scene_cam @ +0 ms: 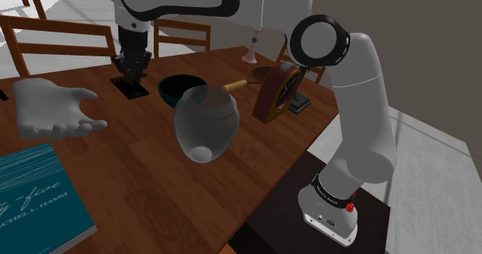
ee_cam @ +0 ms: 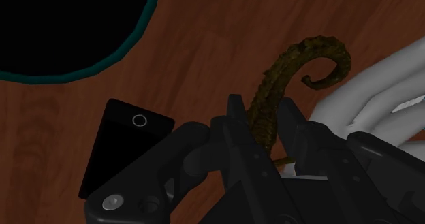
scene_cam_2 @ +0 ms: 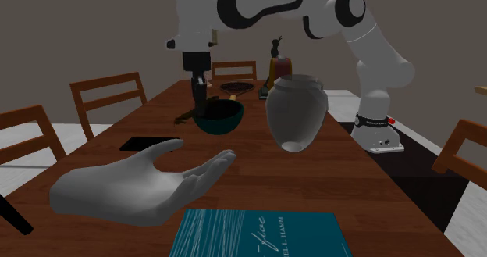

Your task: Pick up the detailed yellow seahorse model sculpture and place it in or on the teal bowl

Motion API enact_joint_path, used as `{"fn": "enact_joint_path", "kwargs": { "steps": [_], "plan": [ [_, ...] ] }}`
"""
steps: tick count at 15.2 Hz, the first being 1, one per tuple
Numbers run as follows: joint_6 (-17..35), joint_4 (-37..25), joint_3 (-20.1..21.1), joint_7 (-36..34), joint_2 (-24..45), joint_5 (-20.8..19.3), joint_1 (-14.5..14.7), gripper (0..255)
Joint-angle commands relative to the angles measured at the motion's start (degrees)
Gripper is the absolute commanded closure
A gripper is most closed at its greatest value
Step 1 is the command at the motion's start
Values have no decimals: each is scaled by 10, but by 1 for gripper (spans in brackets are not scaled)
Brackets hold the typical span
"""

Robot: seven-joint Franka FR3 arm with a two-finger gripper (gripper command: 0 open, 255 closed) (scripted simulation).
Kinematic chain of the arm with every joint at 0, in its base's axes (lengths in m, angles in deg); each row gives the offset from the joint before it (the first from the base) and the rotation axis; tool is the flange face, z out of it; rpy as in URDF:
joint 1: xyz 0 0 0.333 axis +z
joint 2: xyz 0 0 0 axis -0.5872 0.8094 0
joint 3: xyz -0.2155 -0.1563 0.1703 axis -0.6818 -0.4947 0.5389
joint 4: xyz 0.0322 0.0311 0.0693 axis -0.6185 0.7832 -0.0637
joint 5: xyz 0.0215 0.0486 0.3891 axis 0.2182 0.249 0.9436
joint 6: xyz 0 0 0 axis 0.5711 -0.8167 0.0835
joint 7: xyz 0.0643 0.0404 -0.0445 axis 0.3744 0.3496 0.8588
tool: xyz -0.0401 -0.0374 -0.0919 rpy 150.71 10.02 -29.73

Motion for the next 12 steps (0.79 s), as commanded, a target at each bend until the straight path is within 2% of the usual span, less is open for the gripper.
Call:
{"fn": "enact_joint_path", "kwargs": {
  "steps": [1,5,8,12],
  "plan": [
    [-17,-16,1,0,-1,1,2,255],
    [-45,-47,1,1,1,1,8,255],
    [-12,44,6,29,-55,18,-42,255],
    [17,132,7,72,-113,41,-100,255]
  ]
}}
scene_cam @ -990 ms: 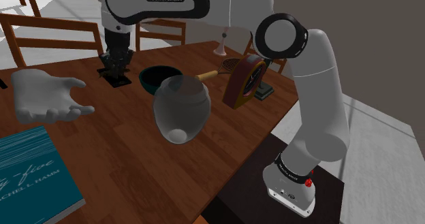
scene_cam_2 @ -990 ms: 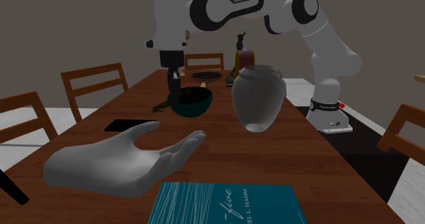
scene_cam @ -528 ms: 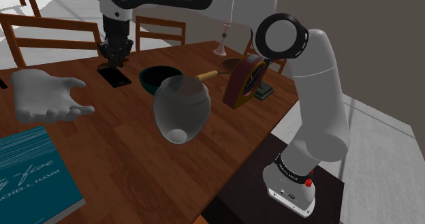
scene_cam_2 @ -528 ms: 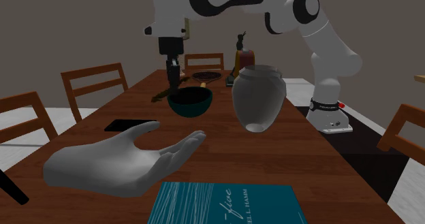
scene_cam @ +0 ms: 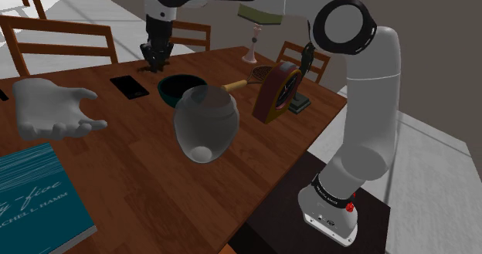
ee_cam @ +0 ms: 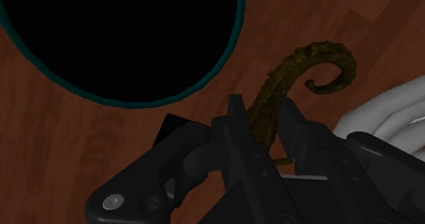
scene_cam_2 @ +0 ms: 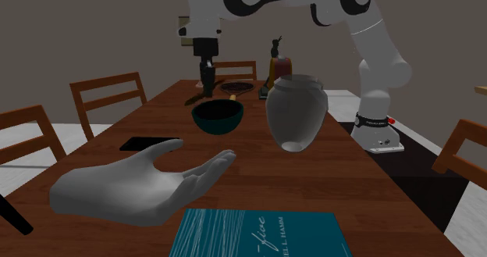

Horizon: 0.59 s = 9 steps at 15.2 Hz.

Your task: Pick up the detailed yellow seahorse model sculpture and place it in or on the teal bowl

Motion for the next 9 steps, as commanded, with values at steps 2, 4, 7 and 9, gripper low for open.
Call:
{"fn": "enact_joint_path", "kwargs": {
  "steps": [2,4,7,9],
  "plan": [
    [16,55,-1,37,-39,17,-41,255],
    [24,85,-3,61,-60,27,-66,255],
    [33,122,-9,100,-89,42,-101,255],
    [43,143,-12,119,-99,48,-117,255]
  ]
}}
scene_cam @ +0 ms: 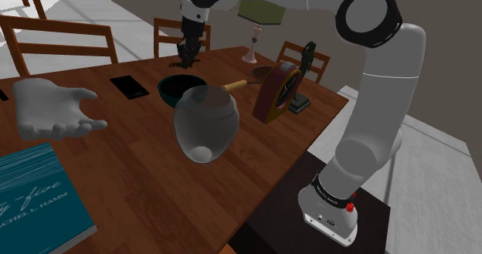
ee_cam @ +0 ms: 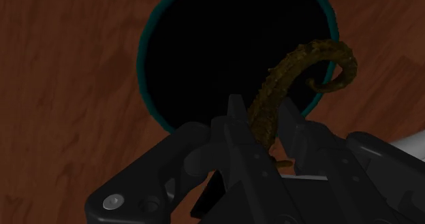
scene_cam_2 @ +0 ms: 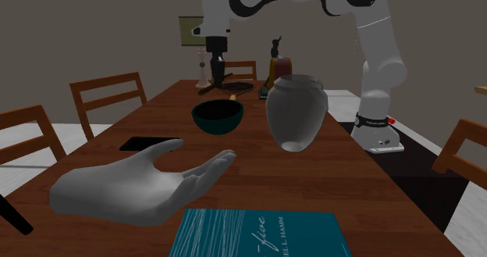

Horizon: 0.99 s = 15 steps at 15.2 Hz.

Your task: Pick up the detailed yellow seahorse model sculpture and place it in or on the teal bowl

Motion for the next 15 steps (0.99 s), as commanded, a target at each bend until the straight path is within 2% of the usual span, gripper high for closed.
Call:
{"fn": "enact_joint_path", "kwargs": {
  "steps": [1,13,15],
  "plan": [
    [14,19,-2,10,-4,2,-8,255],
    [97,78,-8,8,21,-8,-6,255],
    [97,78,-8,8,21,-8,-6,255]
  ]
}}
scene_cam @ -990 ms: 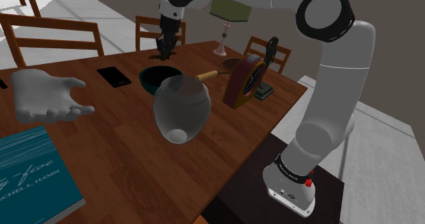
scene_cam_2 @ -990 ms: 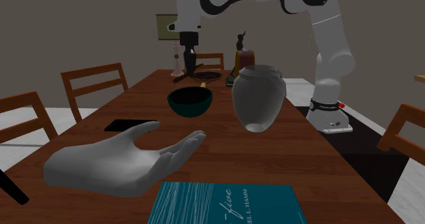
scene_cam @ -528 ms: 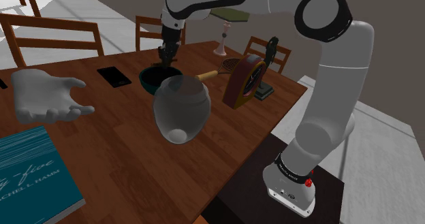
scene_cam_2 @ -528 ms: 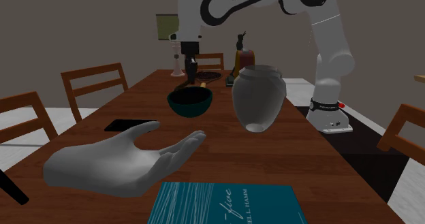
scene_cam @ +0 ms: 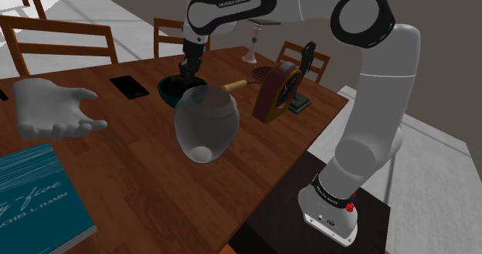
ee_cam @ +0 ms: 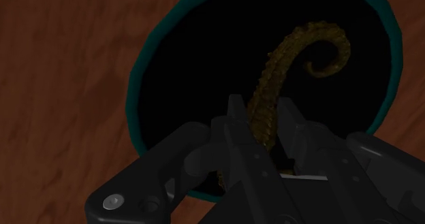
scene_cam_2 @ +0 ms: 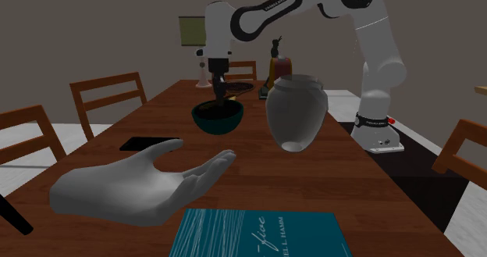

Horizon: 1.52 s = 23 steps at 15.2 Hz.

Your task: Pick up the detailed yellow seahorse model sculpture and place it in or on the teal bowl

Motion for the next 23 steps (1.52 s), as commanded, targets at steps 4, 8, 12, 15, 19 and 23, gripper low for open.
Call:
{"fn": "enact_joint_path", "kwargs": {
  "steps": [4,8,12,15,19,23],
  "plan": [
    [2,0,0,0,2,-1,0,255],
    [2,0,0,0,2,-1,0,0],
    [2,0,0,0,2,-1,0,0],
    [-48,-33,3,5,-17,8,-4,0],
    [-62,-43,4,6,-21,9,-5,0],
    [-62,-43,4,6,-21,9,-5,0]
  ]
}}
